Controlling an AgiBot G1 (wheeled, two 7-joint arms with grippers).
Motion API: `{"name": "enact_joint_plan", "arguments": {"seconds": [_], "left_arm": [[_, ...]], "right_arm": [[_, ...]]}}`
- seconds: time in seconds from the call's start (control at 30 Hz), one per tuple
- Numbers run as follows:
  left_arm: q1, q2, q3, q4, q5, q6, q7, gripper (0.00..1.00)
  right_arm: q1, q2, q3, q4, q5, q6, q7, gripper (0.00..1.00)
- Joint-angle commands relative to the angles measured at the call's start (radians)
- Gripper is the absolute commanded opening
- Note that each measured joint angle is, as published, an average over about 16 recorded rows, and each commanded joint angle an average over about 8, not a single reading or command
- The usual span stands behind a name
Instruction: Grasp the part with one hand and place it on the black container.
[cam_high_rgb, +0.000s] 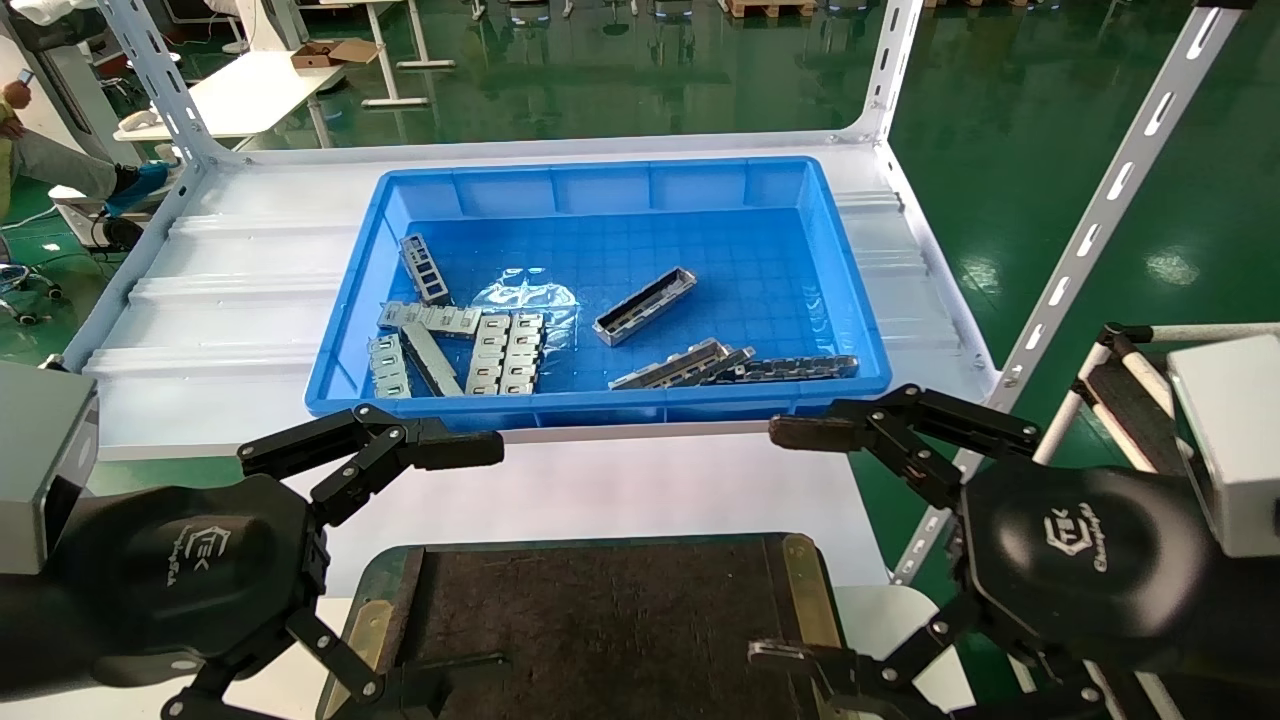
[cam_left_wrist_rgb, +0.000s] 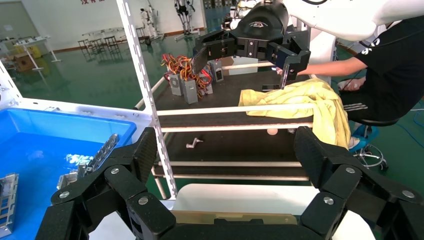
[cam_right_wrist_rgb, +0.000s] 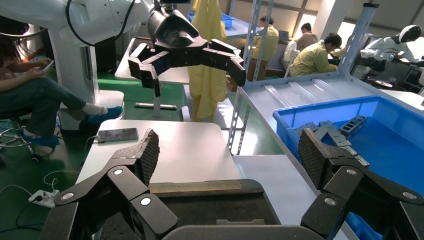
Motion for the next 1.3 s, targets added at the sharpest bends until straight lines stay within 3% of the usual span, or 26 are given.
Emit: {"name": "enact_joint_plan", "arguments": {"seconds": [0.03, 0.4, 0.67, 1.0, 1.3], "left_arm": [[0.000, 0.000, 0.000, 0.000, 0.000, 0.000, 0.000, 1.00], [-0.011, 0.007, 0.002, 0.005, 0.014, -0.020, 0.000, 1.00], [-0.042, 0.049, 0.021, 0.017, 0.084, -0.099, 0.004, 1.00], [-0.158, 0.184, 0.097, 0.105, 0.262, -0.239, 0.006, 1.00], [-0.280, 0.342, 0.150, 0.285, 0.382, -0.340, 0.068, 1.00]], "right_arm": [[0.000, 0.000, 0.000, 0.000, 0.000, 0.000, 0.000, 1.00], [0.000, 0.000, 0.000, 0.000, 0.000, 0.000, 0.000, 1.00], [0.000, 0.000, 0.000, -0.001, 0.000, 0.000, 0.000, 1.00], [0.000, 0.000, -0.001, -0.001, 0.000, 0.000, 0.000, 1.00], [0.000, 0.000, -0.001, -0.001, 0.000, 0.000, 0.000, 1.00]]}}
